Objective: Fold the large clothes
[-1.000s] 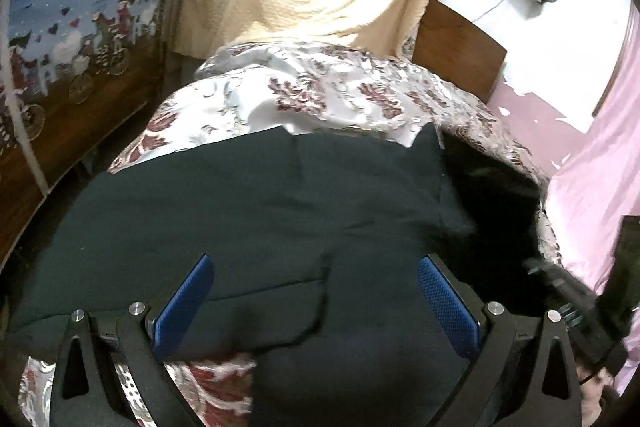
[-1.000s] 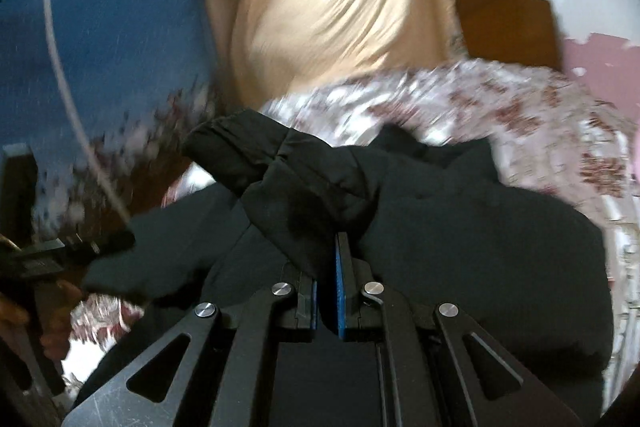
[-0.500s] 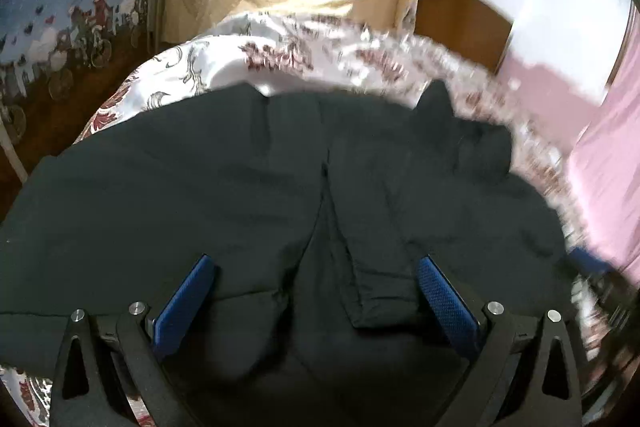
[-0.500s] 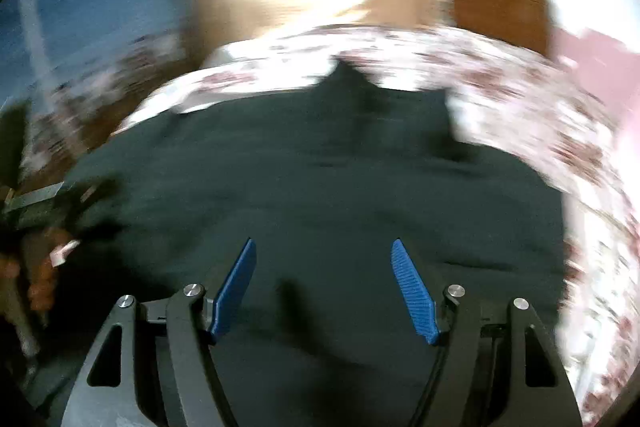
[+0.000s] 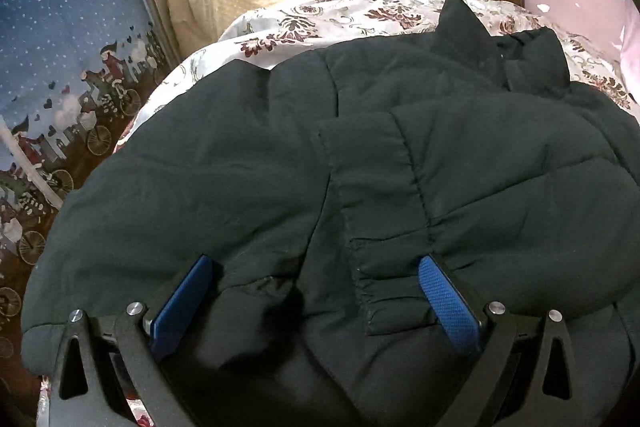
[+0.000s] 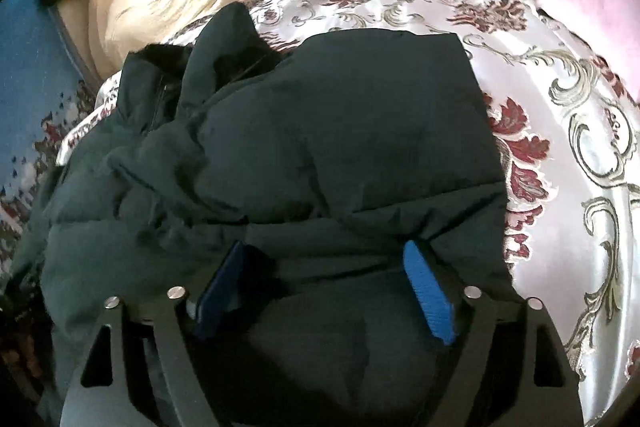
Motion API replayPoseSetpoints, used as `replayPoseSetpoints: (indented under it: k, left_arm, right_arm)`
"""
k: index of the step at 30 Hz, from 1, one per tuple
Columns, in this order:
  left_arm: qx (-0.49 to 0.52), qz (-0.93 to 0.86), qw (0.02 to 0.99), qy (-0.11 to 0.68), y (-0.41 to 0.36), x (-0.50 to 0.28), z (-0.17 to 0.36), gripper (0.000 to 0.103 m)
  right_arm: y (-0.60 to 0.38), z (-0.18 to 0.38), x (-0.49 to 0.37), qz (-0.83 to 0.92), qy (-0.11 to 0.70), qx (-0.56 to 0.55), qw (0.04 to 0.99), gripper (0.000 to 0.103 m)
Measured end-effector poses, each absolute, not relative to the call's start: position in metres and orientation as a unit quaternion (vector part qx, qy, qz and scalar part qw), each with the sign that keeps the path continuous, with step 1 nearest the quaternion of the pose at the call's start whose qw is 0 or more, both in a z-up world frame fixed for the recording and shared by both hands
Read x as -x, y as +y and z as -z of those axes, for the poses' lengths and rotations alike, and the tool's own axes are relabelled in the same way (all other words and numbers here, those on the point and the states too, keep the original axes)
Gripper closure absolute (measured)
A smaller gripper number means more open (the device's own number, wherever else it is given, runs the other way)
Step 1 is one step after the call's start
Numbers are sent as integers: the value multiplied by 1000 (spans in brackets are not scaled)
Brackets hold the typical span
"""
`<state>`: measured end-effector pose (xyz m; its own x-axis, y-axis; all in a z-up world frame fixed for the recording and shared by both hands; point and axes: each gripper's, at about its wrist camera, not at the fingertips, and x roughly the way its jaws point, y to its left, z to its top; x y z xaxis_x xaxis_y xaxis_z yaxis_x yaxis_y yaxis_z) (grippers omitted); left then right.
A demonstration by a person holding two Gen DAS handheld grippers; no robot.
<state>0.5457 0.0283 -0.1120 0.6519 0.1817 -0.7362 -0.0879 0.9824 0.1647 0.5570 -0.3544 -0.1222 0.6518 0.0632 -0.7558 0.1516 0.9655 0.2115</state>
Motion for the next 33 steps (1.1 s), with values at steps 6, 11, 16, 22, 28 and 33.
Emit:
replayPoseSetpoints:
  k: [6, 11, 16, 22, 28, 33]
  left_arm:
    - [-16, -50, 920, 388, 41, -538, 102, 0]
    - [120, -3, 930, 347, 82, -500, 60, 0]
    - [208, -30, 905, 371, 140, -440, 43, 0]
    - [288, -121, 861, 401, 225, -400, 67, 0]
    - [314, -216, 819, 429, 287, -396, 109, 0]
    - [302, -233, 811, 444, 310, -404, 115, 0]
  right_arm:
    - [-356, 119, -557, 15, 404, -133, 905, 15]
    - [-356, 119, -558, 5, 404, -127, 906, 6]
    - [-335, 104, -551, 43, 407, -90, 908, 6]
    - [-260, 64, -531, -17, 365, -84, 927, 5]
    - [-146, 50, -533, -82, 365, 18, 927, 5]
    - [-72, 57, -550, -59, 359, 119, 924, 5]
